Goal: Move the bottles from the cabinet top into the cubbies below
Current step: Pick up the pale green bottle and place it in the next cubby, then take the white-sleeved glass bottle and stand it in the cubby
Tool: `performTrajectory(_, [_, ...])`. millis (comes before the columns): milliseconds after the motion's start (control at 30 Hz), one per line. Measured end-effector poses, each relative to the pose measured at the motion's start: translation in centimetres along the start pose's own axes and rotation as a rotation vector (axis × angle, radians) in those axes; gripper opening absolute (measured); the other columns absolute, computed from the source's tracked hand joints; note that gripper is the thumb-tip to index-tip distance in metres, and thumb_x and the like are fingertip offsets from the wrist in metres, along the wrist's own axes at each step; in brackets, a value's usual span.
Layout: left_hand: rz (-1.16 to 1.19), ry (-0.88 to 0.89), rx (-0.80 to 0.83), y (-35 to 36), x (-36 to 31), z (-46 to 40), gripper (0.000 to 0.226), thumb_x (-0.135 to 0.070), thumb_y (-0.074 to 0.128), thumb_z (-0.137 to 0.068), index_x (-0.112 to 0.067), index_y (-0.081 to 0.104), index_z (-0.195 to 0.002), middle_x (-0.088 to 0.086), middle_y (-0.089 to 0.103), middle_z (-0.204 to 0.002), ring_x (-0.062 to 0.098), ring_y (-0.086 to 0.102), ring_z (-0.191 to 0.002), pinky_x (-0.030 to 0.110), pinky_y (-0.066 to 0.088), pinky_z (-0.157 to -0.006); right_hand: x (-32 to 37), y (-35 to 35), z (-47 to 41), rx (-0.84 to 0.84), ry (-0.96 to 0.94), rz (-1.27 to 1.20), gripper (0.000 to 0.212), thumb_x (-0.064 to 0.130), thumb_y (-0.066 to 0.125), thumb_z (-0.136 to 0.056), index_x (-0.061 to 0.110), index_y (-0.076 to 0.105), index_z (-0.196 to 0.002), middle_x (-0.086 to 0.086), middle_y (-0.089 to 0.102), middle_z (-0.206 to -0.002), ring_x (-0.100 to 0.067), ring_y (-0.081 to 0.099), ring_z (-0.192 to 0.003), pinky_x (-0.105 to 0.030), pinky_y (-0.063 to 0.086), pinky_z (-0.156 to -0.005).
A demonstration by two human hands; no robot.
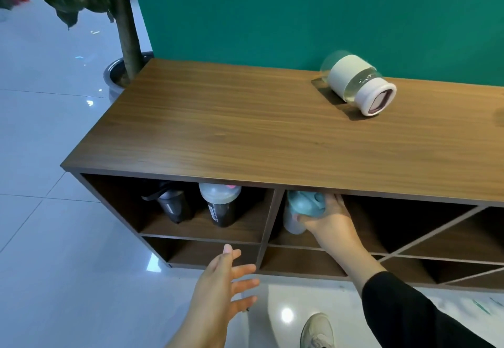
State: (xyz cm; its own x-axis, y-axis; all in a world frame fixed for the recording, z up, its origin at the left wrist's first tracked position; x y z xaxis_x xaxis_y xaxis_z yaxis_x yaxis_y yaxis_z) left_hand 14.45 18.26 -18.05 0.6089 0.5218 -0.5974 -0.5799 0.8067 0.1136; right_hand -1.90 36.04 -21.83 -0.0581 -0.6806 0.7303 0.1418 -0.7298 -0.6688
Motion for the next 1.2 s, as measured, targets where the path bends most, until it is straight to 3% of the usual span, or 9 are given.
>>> performTrajectory(367, [-0.002,0.001,-0.006,0.1,-0.7,-0.5,0.031,-0.049,0.044,-0.1,-0.025,0.058,-0.112,0.012,0.074,-0.103,0.033,0.073,-0.092,0.048,0.061,-0.077,-1.4,1.8,-0.3,-0.017,0.029,0.024,0.091,0.043,0.086,-0.067,0.027,0.037,-0.142,-0.003,0.037,-0.152,-0.026,0.044,-0.136,-0.038,0.044,-0.104])
performTrajectory(500, [0.001,0.012,0.005,0.0,-1.0,0.0,0.035,-0.047,0.044,-0.1,-0.021,0.057,-0.119,0.013,0.072,-0.103,0.035,0.07,-0.095,0.049,0.059,-0.078,-0.6,-0.4,2.6,-0.03,-0.029,0.174,0.104,0.052,0.075,-0.075,0.017,0.019,-0.155,-0.007,0.027,-0.16,-0.022,0.042,-0.139,-0.021,0.039,-0.097])
performTrajectory(600, [0.018,0.016,0.015,0.0,-1.3,0.4,0.035,-0.045,0.045,-0.101,-0.019,0.057,-0.119,0.017,0.071,-0.107,0.038,0.069,-0.097,0.052,0.058,-0.079,0.5,-2.7,7.1,-0.02,-0.118,0.324,0.064,0.062,0.056,-0.085,0.022,0.055,-0.136,0.002,0.058,-0.139,-0.01,0.057,-0.121,-0.019,0.045,-0.092])
performTrajectory(633, [0.018,0.017,0.019,0.0,-1.3,0.5,0.035,-0.046,0.045,-0.101,-0.018,0.057,-0.119,0.018,0.071,-0.108,0.038,0.069,-0.097,0.052,0.058,-0.079,1.1,-3.3,8.9,-0.008,-0.202,0.333,0.052,0.069,0.046,-0.087,0.028,0.069,-0.11,0.008,0.071,-0.113,-0.005,0.064,-0.099,-0.018,0.049,-0.08])
performTrajectory(700, [0.009,0.018,0.022,0.2,-1.5,0.8,0.036,-0.046,0.046,-0.1,-0.018,0.058,-0.119,0.019,0.072,-0.108,0.038,0.07,-0.096,0.052,0.059,-0.078,2.5,-5.4,11.6,-0.042,-0.361,0.279,0.057,0.072,0.034,-0.089,0.026,0.063,-0.072,0.009,0.064,-0.071,-0.008,0.06,-0.067,-0.025,0.048,-0.06])
performTrajectory(833, [0.003,0.046,0.019,0.4,-1.4,1.2,0.034,-0.045,0.047,-0.101,-0.016,0.063,-0.108,0.021,0.073,-0.101,0.041,0.07,-0.092,0.051,0.057,-0.077,7.4,-10.9,9.3,-0.317,-0.512,0.054,0.007,0.038,0.055,-0.095,0.032,0.058,-0.092,0.016,0.06,-0.088,-0.005,0.061,-0.086,-0.016,0.045,-0.069])
performTrajectory(967, [-0.012,0.049,0.029,0.3,-1.4,1.3,0.034,-0.042,0.047,-0.101,-0.013,0.065,-0.106,0.024,0.072,-0.098,0.043,0.07,-0.087,0.05,0.055,-0.076,10.0,-14.9,-1.2,-0.466,-0.285,-0.09,0.059,0.039,0.073,-0.084,0.026,0.045,-0.134,0.003,0.054,-0.127,-0.013,0.055,-0.108,-0.032,0.047,-0.088])
performTrajectory(1067, [-0.008,0.092,0.027,0.4,-1.6,1.2,0.031,-0.037,0.051,-0.102,-0.011,0.068,-0.099,0.023,0.073,-0.092,0.039,0.069,-0.077,0.044,0.054,-0.069,10.5,-16.1,-8.3,-0.38,-0.099,-0.136,0.098,0.048,0.078,-0.074,0.02,0.024,-0.151,-0.009,0.041,-0.149,-0.028,0.045,-0.131,-0.046,0.04,-0.105])
performTrajectory(1200, [0.009,0.088,0.027,0.2,-1.8,0.8,0.028,-0.036,0.055,-0.1,-0.012,0.069,-0.099,0.018,0.075,-0.081,0.034,0.068,-0.067,0.039,0.052,-0.062,10.2,-15.4,-12.6,-0.308,-0.065,-0.093,0.099,0.046,0.081,-0.073,0.017,0.026,-0.149,-0.01,0.047,-0.145,-0.032,0.05,-0.127,-0.045,0.044,-0.101])
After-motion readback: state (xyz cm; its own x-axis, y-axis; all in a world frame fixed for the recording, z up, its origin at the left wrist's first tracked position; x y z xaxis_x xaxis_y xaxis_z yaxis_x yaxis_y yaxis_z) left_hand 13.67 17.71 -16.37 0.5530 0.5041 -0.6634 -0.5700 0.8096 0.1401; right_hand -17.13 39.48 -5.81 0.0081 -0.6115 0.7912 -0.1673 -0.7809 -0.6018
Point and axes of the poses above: each hand's wrist, its own z-axis away from the middle knuckle, its own y-axis out of the palm, x = y × z, the point moved 1 cm from there along -z, towards the middle knuckle
